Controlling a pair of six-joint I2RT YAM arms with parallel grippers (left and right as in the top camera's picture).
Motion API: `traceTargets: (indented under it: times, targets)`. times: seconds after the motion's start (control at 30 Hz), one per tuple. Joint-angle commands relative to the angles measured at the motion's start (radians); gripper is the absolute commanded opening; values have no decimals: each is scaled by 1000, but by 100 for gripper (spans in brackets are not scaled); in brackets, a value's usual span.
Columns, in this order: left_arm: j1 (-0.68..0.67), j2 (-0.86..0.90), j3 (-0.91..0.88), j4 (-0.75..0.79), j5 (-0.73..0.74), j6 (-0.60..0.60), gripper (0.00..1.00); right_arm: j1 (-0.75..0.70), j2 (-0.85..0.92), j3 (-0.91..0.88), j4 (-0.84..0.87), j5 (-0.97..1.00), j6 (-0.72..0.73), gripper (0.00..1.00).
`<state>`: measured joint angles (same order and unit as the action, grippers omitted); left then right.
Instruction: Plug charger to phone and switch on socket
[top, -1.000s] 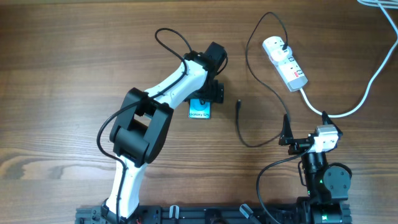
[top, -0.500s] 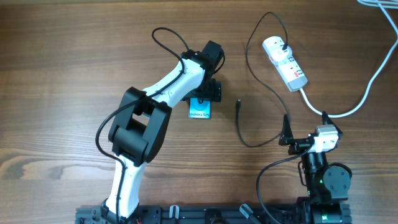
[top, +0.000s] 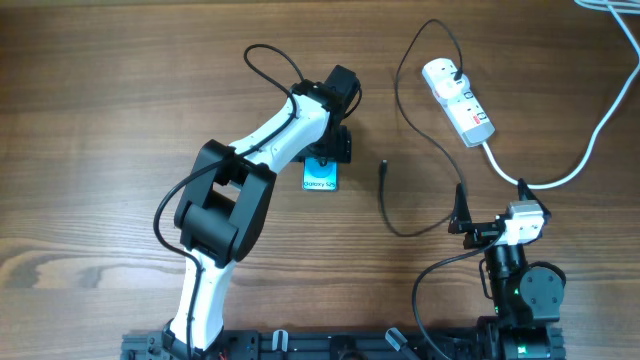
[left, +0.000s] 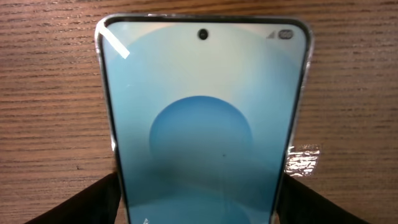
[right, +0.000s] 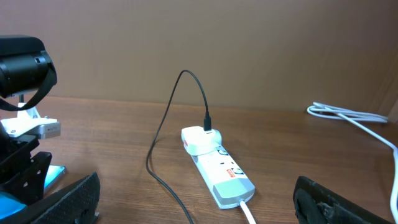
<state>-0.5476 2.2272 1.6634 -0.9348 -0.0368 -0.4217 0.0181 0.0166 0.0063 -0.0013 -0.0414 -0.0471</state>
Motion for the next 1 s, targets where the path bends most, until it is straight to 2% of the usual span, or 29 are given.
traceTargets:
  times: [0.0, 0.33, 0.53, 0.97]
  targets:
    - [8, 66, -23, 0, -13, -1, 75, 0, 0, -1, 2, -4, -5, 100]
    - [8, 64, -23, -8, -5, -2, 74, 0, 0, -1, 2, -4, -5, 100]
    - [8, 43, -20, -27, -6, -2, 69, 0, 0, -1, 2, -4, -5, 100]
    - [8, -55, -20, -55, -5, -5, 69, 0, 0, -1, 2, -4, -5, 100]
